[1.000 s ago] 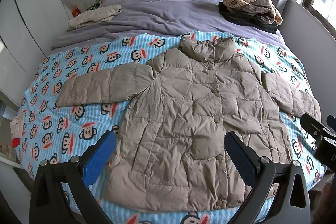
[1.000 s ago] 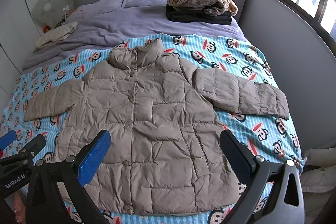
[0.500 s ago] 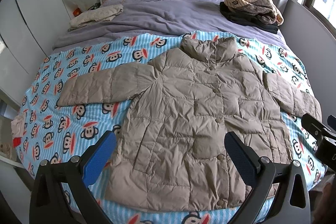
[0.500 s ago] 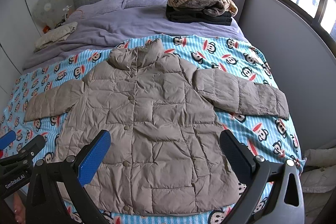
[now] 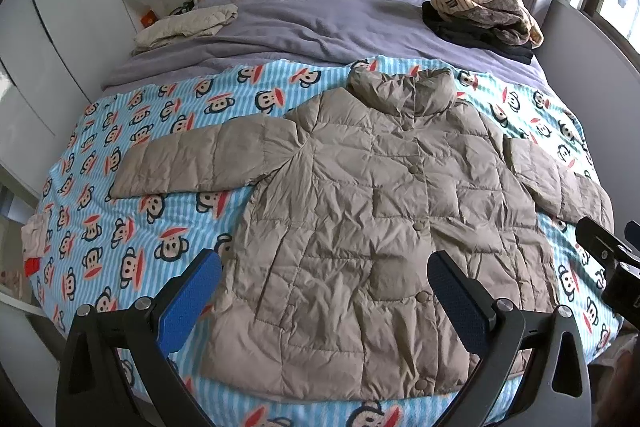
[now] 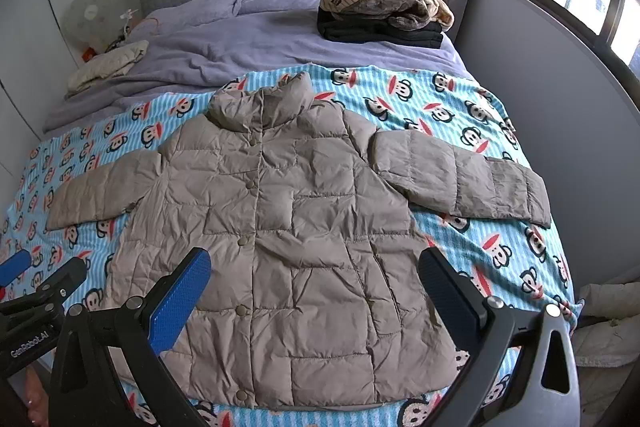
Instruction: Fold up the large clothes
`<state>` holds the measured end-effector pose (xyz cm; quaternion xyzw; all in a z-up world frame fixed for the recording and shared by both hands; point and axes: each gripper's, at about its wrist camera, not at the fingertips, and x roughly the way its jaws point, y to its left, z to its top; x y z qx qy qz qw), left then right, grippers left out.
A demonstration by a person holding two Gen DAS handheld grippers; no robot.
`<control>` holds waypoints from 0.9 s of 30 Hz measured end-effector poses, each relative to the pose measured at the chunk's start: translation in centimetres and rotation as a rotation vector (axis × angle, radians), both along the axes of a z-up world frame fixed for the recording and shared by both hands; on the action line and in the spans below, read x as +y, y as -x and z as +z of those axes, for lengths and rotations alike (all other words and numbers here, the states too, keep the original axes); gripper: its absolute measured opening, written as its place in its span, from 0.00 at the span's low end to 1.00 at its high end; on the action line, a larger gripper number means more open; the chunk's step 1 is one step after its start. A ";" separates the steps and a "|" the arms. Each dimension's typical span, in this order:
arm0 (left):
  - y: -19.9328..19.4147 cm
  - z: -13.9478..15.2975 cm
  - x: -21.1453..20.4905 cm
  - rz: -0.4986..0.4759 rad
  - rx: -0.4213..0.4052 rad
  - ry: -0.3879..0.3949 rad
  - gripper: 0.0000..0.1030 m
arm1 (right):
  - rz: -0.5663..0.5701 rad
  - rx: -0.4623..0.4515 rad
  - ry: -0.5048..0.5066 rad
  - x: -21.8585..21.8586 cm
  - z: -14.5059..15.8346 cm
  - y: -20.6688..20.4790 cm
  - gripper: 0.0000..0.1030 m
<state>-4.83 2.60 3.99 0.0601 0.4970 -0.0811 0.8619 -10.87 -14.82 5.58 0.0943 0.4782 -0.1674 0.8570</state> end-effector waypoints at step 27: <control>0.0 0.0 0.0 0.001 0.003 0.001 1.00 | 0.001 0.001 0.002 0.2 -0.1 0.0 1.00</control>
